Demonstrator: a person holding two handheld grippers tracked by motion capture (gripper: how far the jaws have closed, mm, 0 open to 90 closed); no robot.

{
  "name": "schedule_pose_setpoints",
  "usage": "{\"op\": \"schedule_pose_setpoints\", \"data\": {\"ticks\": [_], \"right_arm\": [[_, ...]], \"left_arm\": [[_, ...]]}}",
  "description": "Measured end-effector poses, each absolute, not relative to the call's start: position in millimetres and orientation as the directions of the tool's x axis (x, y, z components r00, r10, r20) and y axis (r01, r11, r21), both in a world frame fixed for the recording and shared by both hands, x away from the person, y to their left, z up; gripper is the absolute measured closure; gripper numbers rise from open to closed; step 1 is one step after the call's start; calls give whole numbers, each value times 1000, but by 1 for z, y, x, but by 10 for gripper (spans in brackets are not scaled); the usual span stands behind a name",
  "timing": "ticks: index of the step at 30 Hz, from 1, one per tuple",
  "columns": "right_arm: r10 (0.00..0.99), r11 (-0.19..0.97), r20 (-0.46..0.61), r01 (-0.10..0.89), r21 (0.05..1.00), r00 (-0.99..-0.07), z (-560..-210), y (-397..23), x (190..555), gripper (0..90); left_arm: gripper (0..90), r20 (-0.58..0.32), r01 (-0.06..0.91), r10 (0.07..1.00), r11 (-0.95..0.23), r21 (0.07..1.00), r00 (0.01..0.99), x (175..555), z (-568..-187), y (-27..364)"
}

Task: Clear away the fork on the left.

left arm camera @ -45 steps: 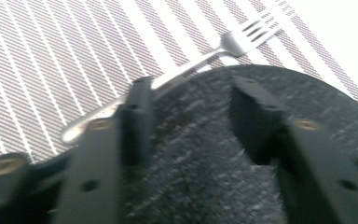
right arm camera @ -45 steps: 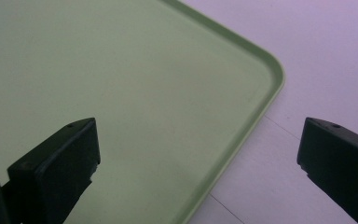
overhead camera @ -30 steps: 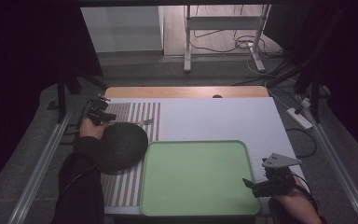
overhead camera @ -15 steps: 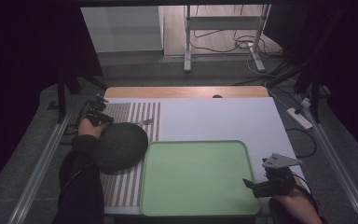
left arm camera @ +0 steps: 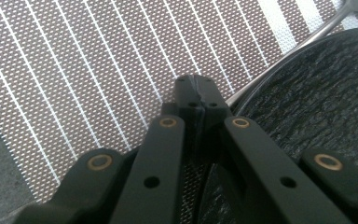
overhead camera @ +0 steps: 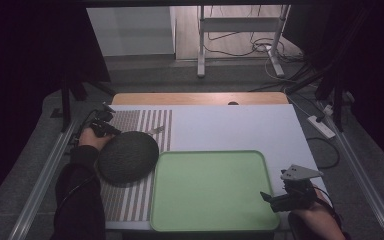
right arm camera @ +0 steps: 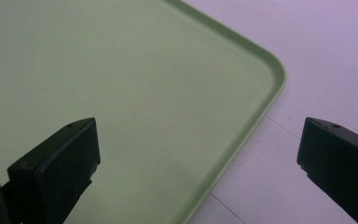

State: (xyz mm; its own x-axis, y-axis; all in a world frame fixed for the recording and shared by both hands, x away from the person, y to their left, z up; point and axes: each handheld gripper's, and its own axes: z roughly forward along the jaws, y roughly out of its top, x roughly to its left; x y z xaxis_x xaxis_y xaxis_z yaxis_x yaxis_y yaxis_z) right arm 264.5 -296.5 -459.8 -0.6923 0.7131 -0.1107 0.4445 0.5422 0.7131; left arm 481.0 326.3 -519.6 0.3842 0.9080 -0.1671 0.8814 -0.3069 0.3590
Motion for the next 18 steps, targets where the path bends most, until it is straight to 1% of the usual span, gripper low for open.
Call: {"op": "schedule_pose_setpoints", "data": {"ticks": [1, 2, 3, 4, 7, 8, 9, 11, 12, 14, 16, 17, 18], "right_arm": [[713, 542, -111, 444, 713, -692, -460, -297, 264, 0], [713, 541, -110, 444, 714, -692, -460, -297, 265, 0], [713, 541, -110, 444, 714, -692, -460, -297, 265, 0], [713, 542, -110, 445, 713, -692, -460, -297, 265, 0], [713, 541, -109, 445, 713, -692, -460, -297, 265, 0], [713, 541, -109, 445, 713, -692, -460, -297, 265, 0], [713, 540, -108, 446, 714, -692, -460, -297, 265, 0], [713, 540, -107, 446, 714, -692, -460, -297, 265, 0], [713, 541, -108, 445, 713, -693, -460, -297, 265, 0], [713, 541, -109, 444, 714, -693, -460, -297, 264, 0], [712, 542, -109, 444, 714, -693, -460, -297, 265, 0], [712, 542, -109, 444, 714, -693, -460, -297, 265, 0], [712, 541, -107, 445, 714, -694, -460, -297, 265, 0]], "left_arm": [[880, -167, 881, 908, -307, 359, 384, 481, -520, 326], [814, -159, 879, 914, -294, 375, 373, 481, -519, 326], [814, -168, 879, 917, -277, 389, 363, 482, -517, 328], [677, -182, 868, 918, -248, 430, 352, 482, -513, 328], [514, -182, 856, 914, -250, 452, 363, 484, -510, 325], [514, -182, 852, 912, -254, 457, 369, 485, -508, 322], [392, -162, 842, 911, -268, 468, 380, 486, -506, 316], [284, -160, 837, 907, -275, 474, 389, 487, -505, 312], [284, -162, 830, 902, -282, 481, 400, 488, -504, 309], [152, -172, 818, 884, -309, 485, 435, 492, -503, 297], [74, -165, 816, 881, -321, 480, 444, 494, -503, 292], [74, -161, 814, 875, -337, 474, 456, 496, -504, 287], [9, -151, 810, 867, -363, 460, 474, 500, -505, 277]]}}
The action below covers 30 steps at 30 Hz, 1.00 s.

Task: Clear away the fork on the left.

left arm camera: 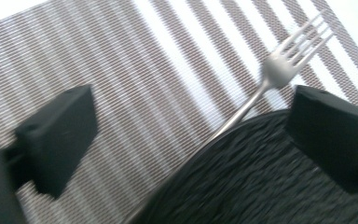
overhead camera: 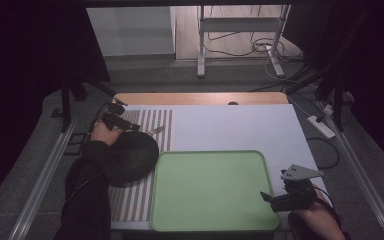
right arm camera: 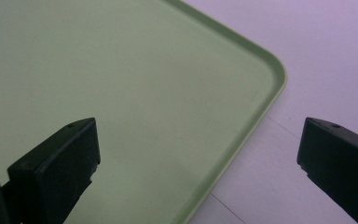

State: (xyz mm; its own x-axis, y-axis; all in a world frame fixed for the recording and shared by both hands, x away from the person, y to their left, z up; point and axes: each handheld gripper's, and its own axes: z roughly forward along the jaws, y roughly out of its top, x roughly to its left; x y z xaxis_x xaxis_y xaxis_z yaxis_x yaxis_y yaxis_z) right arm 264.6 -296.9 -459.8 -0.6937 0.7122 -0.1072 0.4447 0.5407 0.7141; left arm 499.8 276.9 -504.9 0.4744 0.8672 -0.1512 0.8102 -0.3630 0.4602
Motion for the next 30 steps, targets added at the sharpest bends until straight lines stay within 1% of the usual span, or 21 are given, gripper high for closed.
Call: {"op": "schedule_pose_setpoints", "data": {"ticks": [1, 2, 5, 6, 8, 10, 11, 15, 16, 18, 25, 27, 30], "right_arm": [[712, 541, -107, 445, 714, -694, -460, -297, 265, 0], [712, 540, -106, 445, 715, -694, -460, -297, 265, 0], [712, 539, -106, 444, 715, -694, -460, -297, 264, 0], [712, 540, -106, 444, 715, -694, -460, -297, 264, 0], [712, 539, -106, 444, 716, -694, -460, -297, 264, 0], [712, 538, -106, 444, 717, -694, -460, -297, 264, 0], [712, 538, -104, 444, 717, -694, -460, -297, 264, 0], [711, 538, -105, 441, 718, -695, -460, -298, 264, 0], [710, 538, -105, 441, 719, -697, -459, -298, 264, 0], [709, 538, -105, 439, 719, -697, -459, -298, 264, 0], [707, 539, -106, 436, 720, -699, -460, -298, 264, 0], [707, 540, -105, 438, 719, -699, -460, -298, 264, 0], [707, 540, -105, 438, 719, -699, -460, -298, 264, 0]], "left_arm": [[0, -151, 810, 867, -363, 460, 474, 500, -505, 277], [0, -137, 805, 860, -389, 447, 492, 504, -506, 267], [0, -143, 802, 843, -421, 423, 518, 510, -510, 251], [0, -143, 802, 843, -421, 423, 518, 510, -510, 251], [0, -136, 797, 832, -450, 403, 538, 515, -514, 235], [0, -134, 795, 827, -461, 396, 546, 517, -515, 231], [0, -121, 791, 822, -479, 381, 556, 519, -517, 222], [0, -92, 786, 815, -512, 345, 572, 522, -522, 212], [0, -61, 783, 812, -537, 314, 581, 524, -525, 207], [0, -44, 777, 807, -550, 308, 588, 523, -526, 205], [0, -42, 790, 817, -541, 288, 575, 525, -525, 214], [49, -50, 792, 820, -532, 301, 570, 525, -524, 220], [177, -49, 788, 825, -519, 331, 564, 524, -520, 231]]}}
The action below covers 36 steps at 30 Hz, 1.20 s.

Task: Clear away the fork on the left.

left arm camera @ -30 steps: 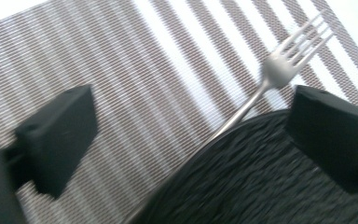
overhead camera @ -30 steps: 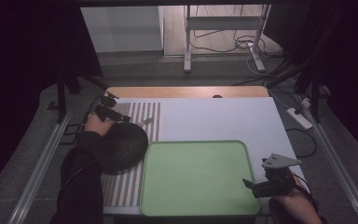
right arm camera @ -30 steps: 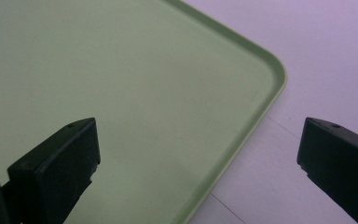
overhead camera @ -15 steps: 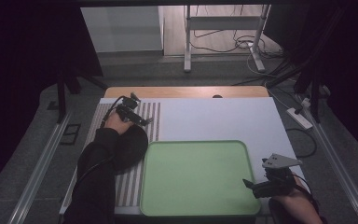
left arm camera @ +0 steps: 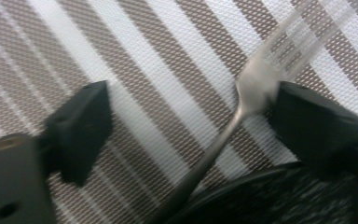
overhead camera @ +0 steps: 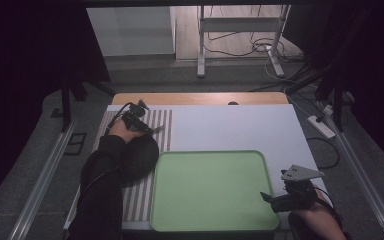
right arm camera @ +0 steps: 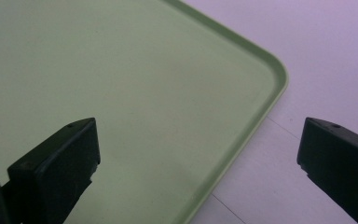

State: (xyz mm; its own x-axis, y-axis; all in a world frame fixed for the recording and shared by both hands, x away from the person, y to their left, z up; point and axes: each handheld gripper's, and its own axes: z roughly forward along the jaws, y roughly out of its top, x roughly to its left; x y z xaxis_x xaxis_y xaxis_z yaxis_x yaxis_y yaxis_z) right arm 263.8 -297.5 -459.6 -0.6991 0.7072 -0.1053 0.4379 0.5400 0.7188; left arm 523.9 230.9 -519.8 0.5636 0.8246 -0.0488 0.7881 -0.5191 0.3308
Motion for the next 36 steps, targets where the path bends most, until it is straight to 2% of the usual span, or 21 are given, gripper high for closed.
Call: {"op": "schedule_pose_setpoints", "data": {"ticks": [9, 11, 12, 15, 24, 30, 36], "right_arm": [[707, 540, -107, 436, 719, -699, -460, -297, 264, 0], [707, 541, -108, 436, 719, -699, -460, -298, 264, 0], [707, 541, -108, 436, 719, -699, -460, -297, 263, 0], [706, 541, -107, 436, 719, -700, -460, -298, 264, 0], [708, 540, -106, 438, 719, -698, -460, -297, 264, 0], [707, 543, -108, 438, 717, -699, -460, -297, 264, 0], [705, 546, -110, 438, 714, -700, -460, -297, 264, 0]], "left_arm": [[637, -62, 790, 845, -468, 396, 532, 519, -518, 255], [778, -68, 790, 847, -459, 405, 527, 517, -518, 262], [788, -94, 791, 843, -452, 413, 530, 515, -519, 268], [851, -96, 782, 830, -470, 409, 549, 513, -519, 270], [854, -93, 809, 862, -423, 408, 498, 510, -516, 285], [854, -19, 818, 872, -452, 356, 490, 501, -507, 303], [854, -17, 826, 878, -443, 350, 478, 492, -500, 316]]}}
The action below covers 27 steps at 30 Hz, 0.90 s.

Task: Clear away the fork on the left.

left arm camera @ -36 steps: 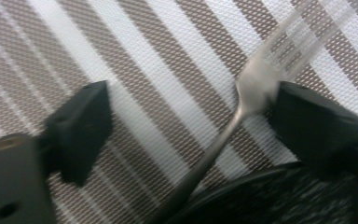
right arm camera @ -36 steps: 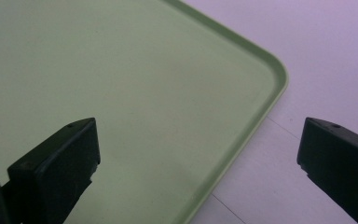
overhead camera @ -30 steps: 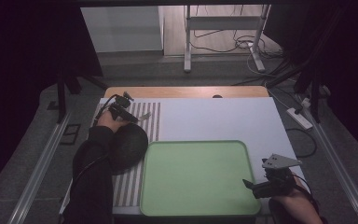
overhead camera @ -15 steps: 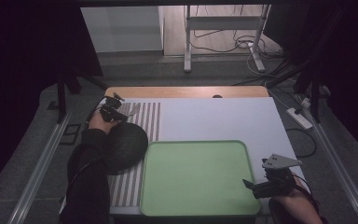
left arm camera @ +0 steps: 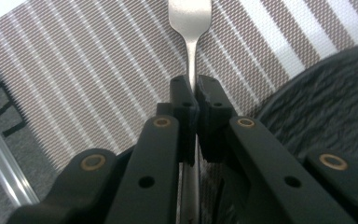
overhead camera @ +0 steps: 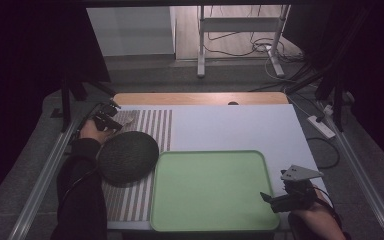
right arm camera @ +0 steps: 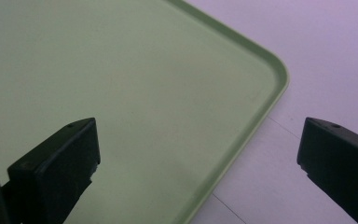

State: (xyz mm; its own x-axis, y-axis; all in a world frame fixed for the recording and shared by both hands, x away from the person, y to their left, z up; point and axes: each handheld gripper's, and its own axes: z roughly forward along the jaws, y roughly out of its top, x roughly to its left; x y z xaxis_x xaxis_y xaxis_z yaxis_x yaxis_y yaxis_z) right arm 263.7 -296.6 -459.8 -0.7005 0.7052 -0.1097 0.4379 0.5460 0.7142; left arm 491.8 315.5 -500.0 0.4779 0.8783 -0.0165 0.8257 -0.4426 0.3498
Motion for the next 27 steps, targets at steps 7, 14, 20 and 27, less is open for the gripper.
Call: {"op": "schedule_pose_setpoints", "data": {"ticks": [7, 14, 20, 27], "right_arm": [[703, 551, -115, 436, 712, -701, -460, -296, 264, 0], [703, 553, -117, 436, 710, -702, -460, -296, 264, 0], [702, 557, -120, 435, 708, -702, -460, -296, 264, 0], [701, 561, -125, 435, 705, -702, -460, -295, 264, 0]], "left_arm": [[854, -35, 829, 876, -442, 343, 482, 479, -490, 322], [854, -90, 825, 869, -424, 374, 487, 459, -480, 321], [854, -124, 818, 853, -431, 382, 508, 441, -477, 312], [854, -158, 813, 837, -435, 387, 523, 424, -475, 297]]}}
